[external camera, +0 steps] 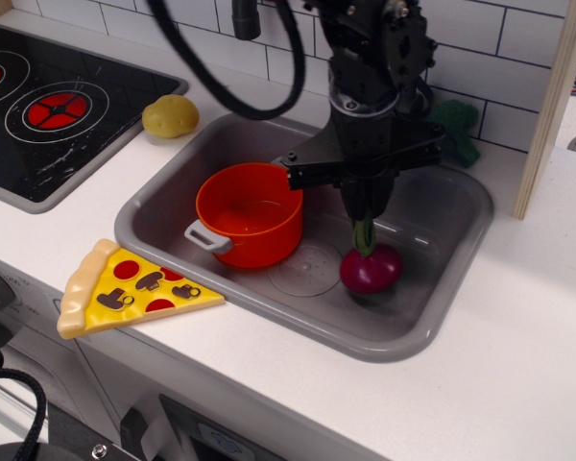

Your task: Take beet from pot sink

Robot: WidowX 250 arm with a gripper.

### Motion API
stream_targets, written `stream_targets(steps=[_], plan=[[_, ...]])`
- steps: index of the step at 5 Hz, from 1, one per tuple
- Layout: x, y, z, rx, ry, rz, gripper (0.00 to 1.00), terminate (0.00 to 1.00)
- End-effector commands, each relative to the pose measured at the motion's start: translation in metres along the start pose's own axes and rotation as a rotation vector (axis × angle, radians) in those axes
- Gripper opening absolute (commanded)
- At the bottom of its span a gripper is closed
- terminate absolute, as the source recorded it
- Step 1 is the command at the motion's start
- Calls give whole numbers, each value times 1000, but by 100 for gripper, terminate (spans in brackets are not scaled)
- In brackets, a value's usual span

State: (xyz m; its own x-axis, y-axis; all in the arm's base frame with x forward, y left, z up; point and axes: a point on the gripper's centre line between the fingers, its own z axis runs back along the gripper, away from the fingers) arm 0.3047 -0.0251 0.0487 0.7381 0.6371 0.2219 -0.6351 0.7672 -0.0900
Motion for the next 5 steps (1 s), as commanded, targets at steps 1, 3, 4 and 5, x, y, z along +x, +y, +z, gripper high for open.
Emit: stream_targets(steps=[1, 3, 4, 5], plan=[[9, -5, 21, -35, -34, -6, 100, 0], [17, 0, 46, -71, -68, -5, 100, 0], [17, 0, 46, -71, -68, -5, 100, 0], [17, 0, 46, -71, -68, -5, 100, 100]])
